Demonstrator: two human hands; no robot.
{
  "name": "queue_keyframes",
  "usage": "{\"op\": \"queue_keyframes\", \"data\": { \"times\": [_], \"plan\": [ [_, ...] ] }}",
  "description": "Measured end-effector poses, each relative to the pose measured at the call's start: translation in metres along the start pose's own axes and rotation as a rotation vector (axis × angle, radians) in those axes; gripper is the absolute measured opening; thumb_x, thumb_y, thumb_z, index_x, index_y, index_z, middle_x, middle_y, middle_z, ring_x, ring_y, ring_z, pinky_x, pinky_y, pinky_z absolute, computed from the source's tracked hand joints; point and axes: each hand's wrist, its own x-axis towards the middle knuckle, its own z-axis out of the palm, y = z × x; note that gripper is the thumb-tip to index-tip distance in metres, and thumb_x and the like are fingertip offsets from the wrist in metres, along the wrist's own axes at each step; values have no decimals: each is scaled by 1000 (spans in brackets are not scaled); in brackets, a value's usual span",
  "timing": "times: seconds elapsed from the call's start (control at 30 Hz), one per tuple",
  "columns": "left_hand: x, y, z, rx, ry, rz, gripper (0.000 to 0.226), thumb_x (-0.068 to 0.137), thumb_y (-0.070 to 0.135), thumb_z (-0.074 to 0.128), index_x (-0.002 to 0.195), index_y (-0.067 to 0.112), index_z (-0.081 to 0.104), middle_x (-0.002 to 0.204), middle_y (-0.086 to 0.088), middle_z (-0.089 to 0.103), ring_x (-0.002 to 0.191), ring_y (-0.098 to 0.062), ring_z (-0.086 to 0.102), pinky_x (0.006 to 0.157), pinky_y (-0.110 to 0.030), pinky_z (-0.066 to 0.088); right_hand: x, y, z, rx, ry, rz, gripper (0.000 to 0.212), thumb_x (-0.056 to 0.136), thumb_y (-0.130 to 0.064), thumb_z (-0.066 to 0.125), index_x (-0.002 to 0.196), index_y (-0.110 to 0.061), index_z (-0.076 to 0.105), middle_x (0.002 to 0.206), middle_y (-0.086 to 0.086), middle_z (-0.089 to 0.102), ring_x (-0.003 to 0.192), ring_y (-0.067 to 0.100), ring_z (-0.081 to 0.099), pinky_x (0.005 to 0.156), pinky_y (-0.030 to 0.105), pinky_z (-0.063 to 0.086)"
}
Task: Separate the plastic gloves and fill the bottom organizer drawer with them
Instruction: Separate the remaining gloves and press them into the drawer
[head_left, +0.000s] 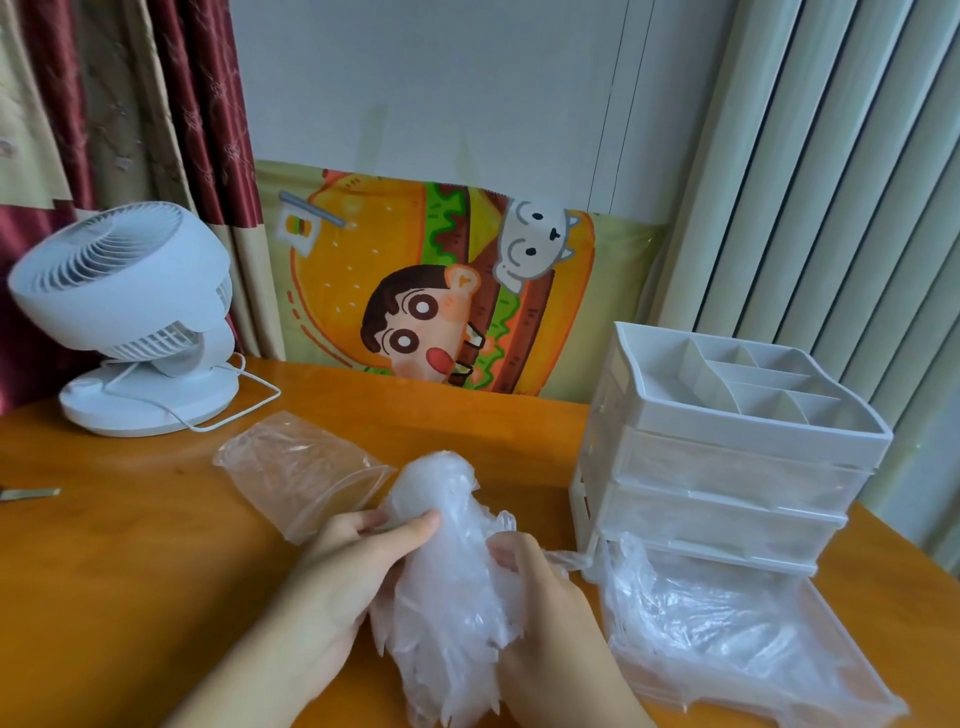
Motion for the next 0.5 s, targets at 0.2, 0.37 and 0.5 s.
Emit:
{"op": "queue_keyframes", "data": {
  "times": [0.2, 0.37, 0.5],
  "plan": [
    [-6, 7, 3, 237, 88, 90, 15, 89, 16, 80, 104, 17, 78, 93, -1, 81, 89, -21, 79, 92, -49, 60, -4, 0, -11, 63, -39, 1, 62, 87, 3, 51, 123, -48, 44, 133, -25, 48, 129, 0, 40, 110, 22, 32],
    [-14, 21, 2, 113, 223, 286, 12, 93, 8, 70, 95, 18, 77, 87, -3, 80, 80, -23, 79, 73, -46, 63, -3, 3, -9, 117, -15, -6, 56, 87, -6, 54, 116, -54, 46, 127, -36, 44, 123, 1, 45, 111, 28, 37],
    [-7, 31, -4, -139, 283, 399, 12, 80, 12, 78, 87, 22, 82, 85, -4, 80, 80, -22, 79, 61, -26, 59, -1, -3, 3, 94, -36, -63, 59, 75, -32, 43, 130, -54, 47, 143, -27, 47, 141, 0, 39, 114, 19, 33]
  ]
}}
